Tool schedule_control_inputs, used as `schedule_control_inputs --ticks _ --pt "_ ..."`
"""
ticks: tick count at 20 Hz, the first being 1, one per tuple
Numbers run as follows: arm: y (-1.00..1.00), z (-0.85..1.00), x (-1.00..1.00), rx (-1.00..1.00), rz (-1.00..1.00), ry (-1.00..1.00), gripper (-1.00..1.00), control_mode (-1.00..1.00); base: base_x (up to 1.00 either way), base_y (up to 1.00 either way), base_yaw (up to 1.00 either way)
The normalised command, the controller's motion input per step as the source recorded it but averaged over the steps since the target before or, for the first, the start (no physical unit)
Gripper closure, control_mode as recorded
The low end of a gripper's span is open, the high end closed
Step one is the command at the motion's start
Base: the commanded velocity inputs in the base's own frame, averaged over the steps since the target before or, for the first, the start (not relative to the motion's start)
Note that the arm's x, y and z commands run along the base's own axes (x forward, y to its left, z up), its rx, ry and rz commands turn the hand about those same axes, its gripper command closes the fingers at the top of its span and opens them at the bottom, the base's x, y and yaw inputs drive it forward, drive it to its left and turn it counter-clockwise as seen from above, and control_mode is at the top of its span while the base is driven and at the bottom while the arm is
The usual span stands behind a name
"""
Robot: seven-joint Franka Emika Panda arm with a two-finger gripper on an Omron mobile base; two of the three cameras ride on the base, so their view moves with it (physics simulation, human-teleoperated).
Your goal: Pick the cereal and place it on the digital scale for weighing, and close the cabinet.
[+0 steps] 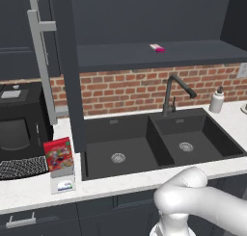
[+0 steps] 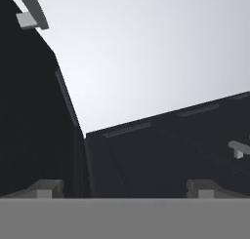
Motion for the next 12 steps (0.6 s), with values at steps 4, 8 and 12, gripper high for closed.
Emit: schedule_control_inputs --ticks 4,8,12 --pt "0.1 0.3 -0.55 -0.08 0.0 -0.01 -1.0 -1.0 0.0 0.0 0.0" --pt "0.15 0.31 -0.51 -0.1 0.0 -0.01 -1.0 -1.0 0.0 0.0 0.0" --pt "0.24 0.32 -0.49 -0.13 0.0 -0.01 -1.0 -1.0 0.0 0.0 0.0"
